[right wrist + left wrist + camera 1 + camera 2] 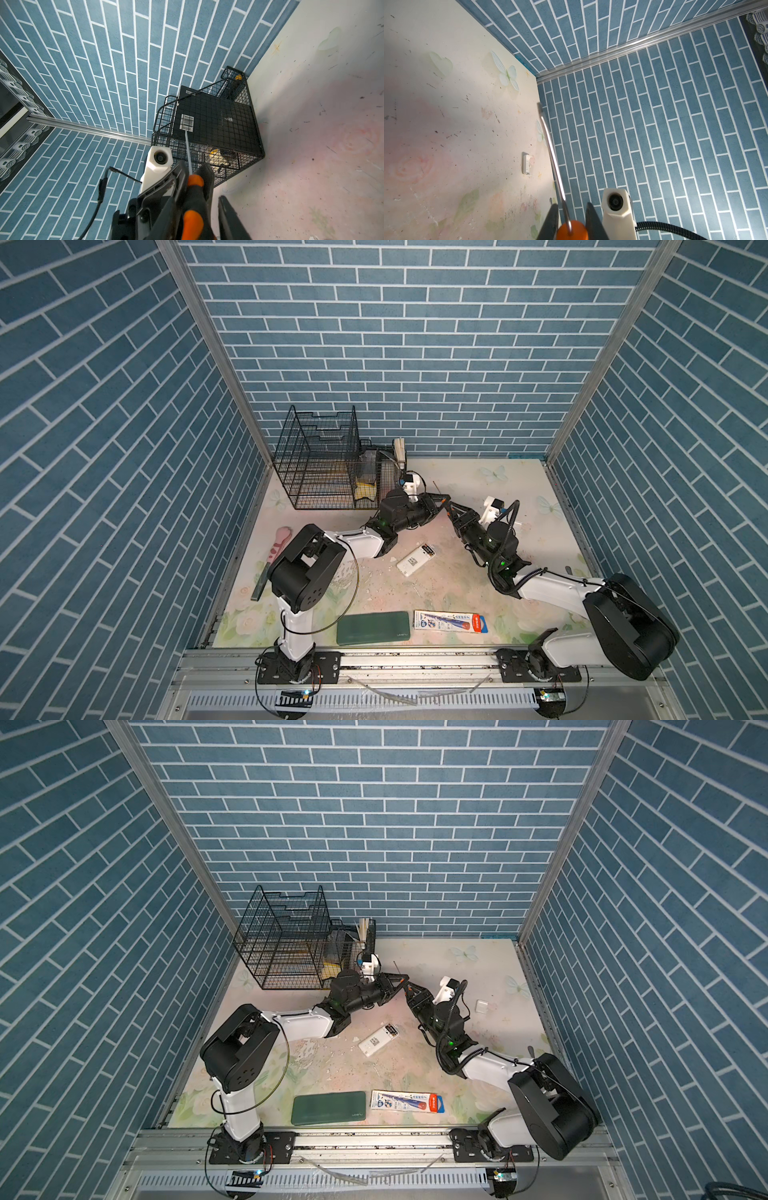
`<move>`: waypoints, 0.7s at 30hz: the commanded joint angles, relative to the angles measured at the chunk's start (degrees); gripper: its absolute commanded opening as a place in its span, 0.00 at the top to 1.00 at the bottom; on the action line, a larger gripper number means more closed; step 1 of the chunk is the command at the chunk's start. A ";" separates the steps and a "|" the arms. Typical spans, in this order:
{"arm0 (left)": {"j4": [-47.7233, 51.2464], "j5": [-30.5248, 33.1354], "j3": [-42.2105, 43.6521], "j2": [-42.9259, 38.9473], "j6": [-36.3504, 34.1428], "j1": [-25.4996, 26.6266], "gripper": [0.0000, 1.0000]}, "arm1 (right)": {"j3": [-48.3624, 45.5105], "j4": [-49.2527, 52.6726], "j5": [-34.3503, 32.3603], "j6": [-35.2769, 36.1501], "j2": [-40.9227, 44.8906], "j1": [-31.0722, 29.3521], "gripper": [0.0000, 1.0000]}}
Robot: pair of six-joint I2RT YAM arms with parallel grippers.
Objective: Unload the batteries from the remote control
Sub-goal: 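Hold the screwdriver upright with the right gripper beside the left gripper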
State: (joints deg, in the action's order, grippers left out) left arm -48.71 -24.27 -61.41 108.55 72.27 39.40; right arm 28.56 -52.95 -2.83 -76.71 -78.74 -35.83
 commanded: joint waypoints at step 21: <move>-0.68 -1.55 0.59 -1.33 -1.43 0.86 1.00 | 2.82 0.49 0.81 -2.13 -0.89 0.33 0.93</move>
State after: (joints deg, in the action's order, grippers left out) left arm -48.29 -24.21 -61.41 108.55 72.53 39.40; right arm 29.17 -51.42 -2.55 -76.75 -78.87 -35.70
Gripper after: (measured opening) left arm 0.223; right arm 0.287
